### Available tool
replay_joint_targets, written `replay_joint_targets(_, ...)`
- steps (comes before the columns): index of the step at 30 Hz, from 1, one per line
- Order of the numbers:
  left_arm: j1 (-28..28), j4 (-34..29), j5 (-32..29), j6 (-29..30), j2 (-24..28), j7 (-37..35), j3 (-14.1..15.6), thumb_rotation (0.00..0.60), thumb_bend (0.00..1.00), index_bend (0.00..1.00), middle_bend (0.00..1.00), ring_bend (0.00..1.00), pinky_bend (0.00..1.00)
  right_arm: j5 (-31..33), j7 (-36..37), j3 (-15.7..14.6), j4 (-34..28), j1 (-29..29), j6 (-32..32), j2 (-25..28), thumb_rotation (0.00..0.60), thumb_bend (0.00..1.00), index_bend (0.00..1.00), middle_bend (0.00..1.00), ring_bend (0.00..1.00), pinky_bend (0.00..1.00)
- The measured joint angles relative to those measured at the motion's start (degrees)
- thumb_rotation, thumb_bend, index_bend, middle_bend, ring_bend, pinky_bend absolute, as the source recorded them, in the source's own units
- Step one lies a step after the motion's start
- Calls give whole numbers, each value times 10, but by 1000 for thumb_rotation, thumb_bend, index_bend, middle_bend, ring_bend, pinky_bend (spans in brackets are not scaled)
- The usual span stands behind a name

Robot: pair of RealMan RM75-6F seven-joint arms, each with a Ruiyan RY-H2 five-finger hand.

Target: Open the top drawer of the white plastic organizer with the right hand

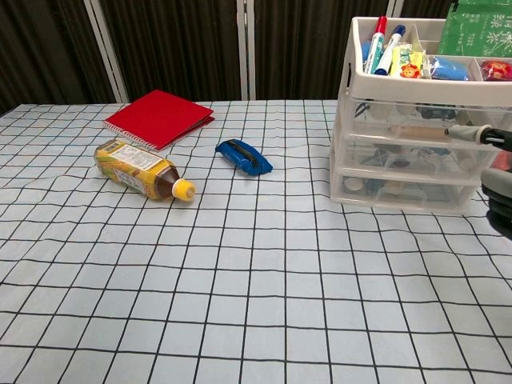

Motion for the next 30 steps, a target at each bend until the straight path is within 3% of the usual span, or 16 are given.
replay_joint_targets(5, 0, 0, 2, 1, 0, -1, 0, 600, 0, 0, 0, 0, 0, 30, 40, 19, 13, 17, -29, -32, 600, 500, 0, 879, 855, 726)
replay_joint_targets(16, -1, 0, 1, -1, 0, -1, 0, 600, 0, 0, 0, 0, 0, 114, -9, 63, 46, 36, -60, -86, 600, 500, 0, 878, 855, 726)
replay_joint_targets(30, -2, 1, -2, -7, 1, -2, 1, 600, 0, 0, 0, 0, 0, 155, -49, 95, 58, 41, -78, -107, 600, 501, 0, 878, 855, 726)
